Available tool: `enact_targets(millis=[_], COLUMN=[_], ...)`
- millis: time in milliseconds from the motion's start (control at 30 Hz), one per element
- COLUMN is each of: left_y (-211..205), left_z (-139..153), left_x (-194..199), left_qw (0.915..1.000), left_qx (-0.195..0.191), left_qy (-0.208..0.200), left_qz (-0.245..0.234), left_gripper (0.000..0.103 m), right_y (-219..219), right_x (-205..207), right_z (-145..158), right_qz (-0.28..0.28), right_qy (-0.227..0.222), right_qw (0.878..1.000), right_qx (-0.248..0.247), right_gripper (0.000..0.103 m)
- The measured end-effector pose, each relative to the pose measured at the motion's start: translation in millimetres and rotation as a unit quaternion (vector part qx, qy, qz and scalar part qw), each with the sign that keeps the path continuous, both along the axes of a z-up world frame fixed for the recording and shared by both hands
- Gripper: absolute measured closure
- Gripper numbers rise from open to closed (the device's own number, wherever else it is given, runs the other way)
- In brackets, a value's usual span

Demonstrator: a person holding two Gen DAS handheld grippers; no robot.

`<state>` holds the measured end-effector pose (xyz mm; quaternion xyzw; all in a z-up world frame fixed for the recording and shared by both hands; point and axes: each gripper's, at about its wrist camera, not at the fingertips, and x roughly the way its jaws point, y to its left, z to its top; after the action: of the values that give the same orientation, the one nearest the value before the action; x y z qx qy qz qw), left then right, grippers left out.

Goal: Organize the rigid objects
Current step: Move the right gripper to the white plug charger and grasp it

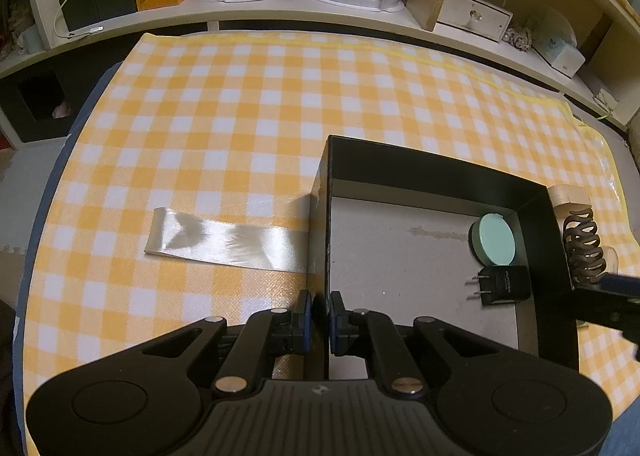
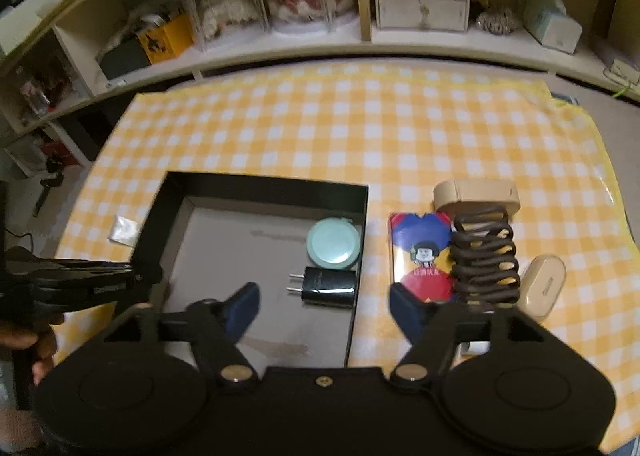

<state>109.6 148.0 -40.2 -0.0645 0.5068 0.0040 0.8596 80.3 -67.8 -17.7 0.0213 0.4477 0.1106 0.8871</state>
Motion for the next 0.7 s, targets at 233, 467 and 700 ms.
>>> enact_targets(millis=[233, 467, 700], left_y=[0.4, -0.2, -0.9], left_z=[0.7, 1.2, 1.7], left_x=[-0.6, -0.9, -1.1], left_qw=[1.0000, 1.0000, 1.0000], left_qx=[0.000, 0.001, 0.002], left_qy=[0.000, 0.000, 0.000], left_qz=[0.000, 0.000, -0.001], left_gripper=[0.093, 0.093, 0.093], right_y=[-7.8, -25.0, -55.8], right_x=[-15.9, -23.8, -22.5], right_z=[12.0, 21.4, 22.2], right_qz=[-0.010, -0.017, -0.040], right_qy=[-0.035, -0.056, -0.074], right_qw=[0.999, 0.998, 0.996], right_qx=[-0.007, -0.003, -0.012], right_gripper=[0.003, 0.000, 0.000])
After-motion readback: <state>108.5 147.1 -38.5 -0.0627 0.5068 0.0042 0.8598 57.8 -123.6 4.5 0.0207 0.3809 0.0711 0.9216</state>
